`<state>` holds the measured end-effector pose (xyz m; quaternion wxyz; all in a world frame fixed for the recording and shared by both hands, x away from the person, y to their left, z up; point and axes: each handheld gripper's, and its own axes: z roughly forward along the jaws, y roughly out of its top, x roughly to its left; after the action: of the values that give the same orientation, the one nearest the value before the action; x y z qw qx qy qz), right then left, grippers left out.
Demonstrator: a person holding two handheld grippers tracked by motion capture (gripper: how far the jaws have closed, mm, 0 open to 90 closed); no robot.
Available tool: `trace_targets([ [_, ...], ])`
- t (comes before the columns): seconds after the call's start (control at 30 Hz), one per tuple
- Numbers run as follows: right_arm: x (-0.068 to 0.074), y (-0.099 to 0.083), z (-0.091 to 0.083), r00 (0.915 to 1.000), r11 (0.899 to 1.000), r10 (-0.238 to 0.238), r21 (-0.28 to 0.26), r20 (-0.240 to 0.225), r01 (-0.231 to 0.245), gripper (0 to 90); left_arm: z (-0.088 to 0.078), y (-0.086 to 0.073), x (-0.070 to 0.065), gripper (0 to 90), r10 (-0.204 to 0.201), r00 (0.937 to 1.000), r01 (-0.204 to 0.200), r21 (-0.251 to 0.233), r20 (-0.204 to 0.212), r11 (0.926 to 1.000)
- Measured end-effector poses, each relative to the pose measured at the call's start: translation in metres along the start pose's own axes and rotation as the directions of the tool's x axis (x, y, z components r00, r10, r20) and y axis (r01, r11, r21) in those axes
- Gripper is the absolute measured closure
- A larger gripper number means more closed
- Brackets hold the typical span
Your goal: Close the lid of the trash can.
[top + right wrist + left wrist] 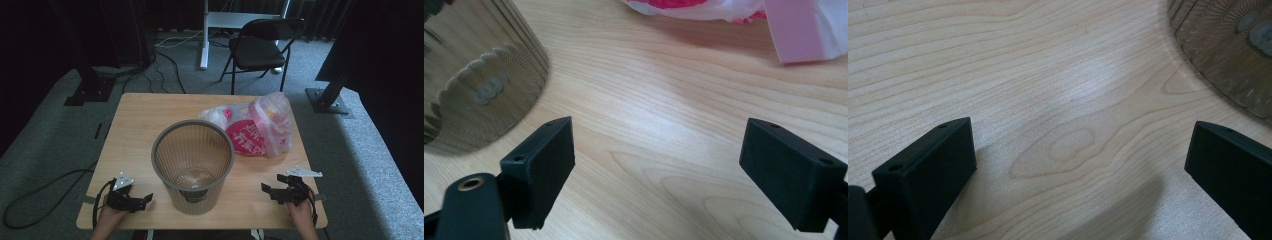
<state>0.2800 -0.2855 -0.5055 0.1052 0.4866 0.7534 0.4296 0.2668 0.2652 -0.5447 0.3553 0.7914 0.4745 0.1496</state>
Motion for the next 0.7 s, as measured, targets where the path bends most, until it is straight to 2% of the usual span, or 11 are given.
trace_targets([
  [0.1, -0.001, -0.008, -0.003, 1.0000, 1.000, -0.006, -0.020, -0.007, 0.006, 13.7, 0.000, 0.000, 0.000, 0.0, -0.001, 1.0000, 0.001, 0.000, 0.001, 1.0000],
  [0.17, -0.001, -0.013, -0.004, 0.9999, 1.000, -0.013, -0.024, 0.007, 0.013, 13.8, 0.000, 0.000, 0.000, 0.0, 0.001, 1.0000, -0.001, 0.000, -0.001, 1.0000],
  [0.33, -0.003, -0.023, -0.007, 0.9999, 1.000, 0.007, -0.028, 0.010, -0.006, 13.7, 0.000, 0.000, 0.000, 0.0, 0.001, 1.0000, -0.001, 0.000, -0.001, 1.0000],
  [0.7, -0.006, -0.047, -0.026, 0.9979, 0.995, 0.050, -0.087, 0.042, -0.046, 13.7, -0.001, -0.001, -0.001, 0.0, -0.001, 1.0000, 0.001, -0.003, -0.001, 1.0000],
])
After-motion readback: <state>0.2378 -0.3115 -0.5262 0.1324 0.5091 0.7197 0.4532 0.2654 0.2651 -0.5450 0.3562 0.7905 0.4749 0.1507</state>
